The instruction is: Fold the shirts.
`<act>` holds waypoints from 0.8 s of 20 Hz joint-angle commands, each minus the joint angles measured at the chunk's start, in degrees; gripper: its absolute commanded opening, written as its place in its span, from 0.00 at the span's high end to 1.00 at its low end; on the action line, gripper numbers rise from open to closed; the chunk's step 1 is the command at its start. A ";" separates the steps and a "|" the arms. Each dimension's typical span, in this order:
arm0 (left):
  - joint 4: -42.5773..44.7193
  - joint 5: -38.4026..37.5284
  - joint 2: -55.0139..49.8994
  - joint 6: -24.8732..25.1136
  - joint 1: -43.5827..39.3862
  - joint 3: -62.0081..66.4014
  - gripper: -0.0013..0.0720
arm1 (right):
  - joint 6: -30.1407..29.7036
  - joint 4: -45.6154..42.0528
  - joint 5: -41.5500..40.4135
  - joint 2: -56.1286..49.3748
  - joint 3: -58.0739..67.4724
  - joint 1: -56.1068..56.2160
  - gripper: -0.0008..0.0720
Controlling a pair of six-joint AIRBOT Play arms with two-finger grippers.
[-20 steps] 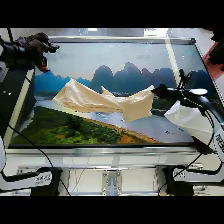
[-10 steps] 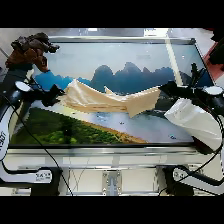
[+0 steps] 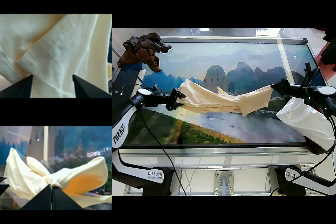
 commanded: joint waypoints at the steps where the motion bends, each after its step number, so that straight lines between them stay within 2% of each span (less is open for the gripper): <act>1: -2.01 2.60 -1.44 -0.52 -0.74 -0.07 0.26 | 0.04 1.09 -0.22 0.04 0.02 0.04 0.96; 3: -3.04 3.58 -1.73 -0.57 -0.96 -0.07 0.26 | 0.04 1.22 -0.42 0.04 0.02 0.04 0.96; 4: -3.10 3.85 -1.73 -0.74 -1.03 -0.07 0.38 | 0.02 1.25 -0.70 0.04 0.04 0.04 0.96; 6: -3.30 5.16 -1.73 -0.72 -1.25 -0.07 0.88 | 0.02 1.29 -1.18 0.04 0.04 0.04 0.96; 7: -4.66 5.66 -1.73 -0.31 -1.29 -0.04 0.97 | 0.04 1.40 -1.27 0.04 0.04 0.04 0.96; 9: -10.80 6.10 -1.73 2.71 -1.20 0.11 0.97 | 0.07 1.51 -1.27 0.04 0.04 0.04 0.96; 11: -21.75 4.33 -1.46 9.01 -0.81 1.81 0.97 | 0.07 2.97 -1.05 0.24 0.07 -0.07 0.96; 14: -41.33 -4.94 0.94 23.23 1.88 7.98 0.97 | 0.37 4.02 0.20 3.34 1.55 -1.05 0.96; 16: -46.49 -10.86 4.76 27.39 4.90 13.55 0.97 | 4.68 1.77 1.99 8.28 4.81 -3.23 0.96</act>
